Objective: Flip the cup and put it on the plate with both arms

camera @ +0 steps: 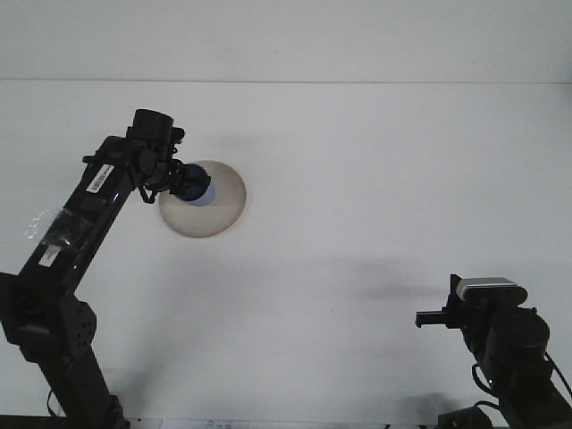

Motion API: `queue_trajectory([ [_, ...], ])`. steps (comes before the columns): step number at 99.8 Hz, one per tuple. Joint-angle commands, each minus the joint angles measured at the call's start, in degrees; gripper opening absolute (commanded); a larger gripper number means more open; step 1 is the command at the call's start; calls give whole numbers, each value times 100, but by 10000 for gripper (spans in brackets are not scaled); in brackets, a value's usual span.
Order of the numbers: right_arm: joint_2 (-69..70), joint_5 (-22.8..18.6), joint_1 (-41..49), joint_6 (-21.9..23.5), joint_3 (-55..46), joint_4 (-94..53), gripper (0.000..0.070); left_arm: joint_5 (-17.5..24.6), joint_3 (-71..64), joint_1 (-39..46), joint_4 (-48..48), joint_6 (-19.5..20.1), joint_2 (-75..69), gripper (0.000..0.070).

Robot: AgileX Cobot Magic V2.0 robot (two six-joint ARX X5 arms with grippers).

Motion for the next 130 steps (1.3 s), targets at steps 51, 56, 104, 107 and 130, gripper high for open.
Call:
queue_trajectory([
  [51,9,-4,11,57,48,57,0,114,179,17,81,-59,466,609],
  [56,9,-2,11,57,48,57,0,114,234,20,107,-61,455,624],
  [104,9,4,11,39,48,50,0,114,-85,105,614,-313,-1460,626],
  [107,9,4,11,39,48,55,0,114,-271,103,763,-343,-1703,626],
  [130,9,146,11,39,48,66,0,107,-2385,103,1832,-584,-3799,626],
])
